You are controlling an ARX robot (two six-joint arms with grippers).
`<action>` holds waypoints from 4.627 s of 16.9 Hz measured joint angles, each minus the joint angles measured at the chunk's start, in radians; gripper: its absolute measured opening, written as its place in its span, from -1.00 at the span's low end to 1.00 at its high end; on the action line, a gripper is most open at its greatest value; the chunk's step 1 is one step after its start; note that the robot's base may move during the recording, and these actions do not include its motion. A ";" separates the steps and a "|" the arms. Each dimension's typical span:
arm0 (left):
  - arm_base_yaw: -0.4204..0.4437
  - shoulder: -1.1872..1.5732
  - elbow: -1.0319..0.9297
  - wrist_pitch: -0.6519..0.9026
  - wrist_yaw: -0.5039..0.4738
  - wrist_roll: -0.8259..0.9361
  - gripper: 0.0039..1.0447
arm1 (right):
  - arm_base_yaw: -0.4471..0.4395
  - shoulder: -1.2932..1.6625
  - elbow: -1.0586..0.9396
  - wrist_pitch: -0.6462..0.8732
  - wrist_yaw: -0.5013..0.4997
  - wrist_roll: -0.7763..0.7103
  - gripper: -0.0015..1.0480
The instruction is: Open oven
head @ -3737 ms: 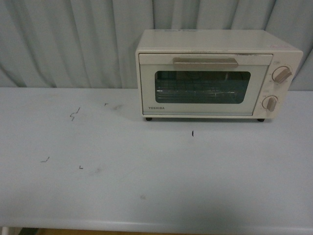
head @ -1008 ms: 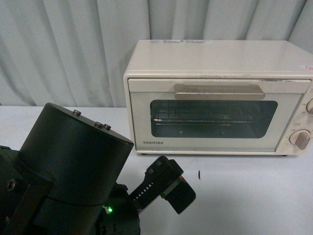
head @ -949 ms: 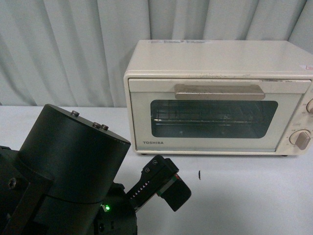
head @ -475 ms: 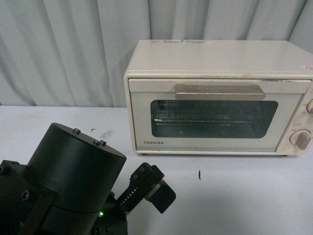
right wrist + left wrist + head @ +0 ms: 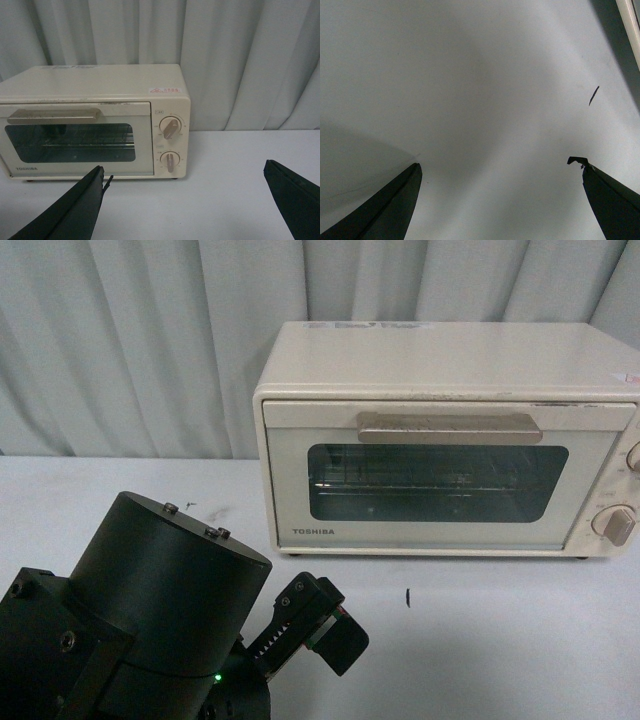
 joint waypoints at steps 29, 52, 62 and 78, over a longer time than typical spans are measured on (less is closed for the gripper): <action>-0.001 0.000 0.000 -0.001 0.002 0.000 0.88 | 0.264 1.580 0.790 0.663 -0.057 -1.175 -0.06; -0.001 0.000 0.001 0.000 0.002 0.000 0.88 | 0.259 1.669 0.790 0.434 -0.208 -1.348 -0.96; -0.001 0.000 0.001 -0.001 0.002 0.000 0.88 | 0.228 1.629 0.794 0.285 -0.291 -1.215 -0.96; -0.001 0.000 0.000 -0.002 0.000 0.002 0.88 | 0.247 1.430 0.875 -0.201 -0.500 -0.983 -0.96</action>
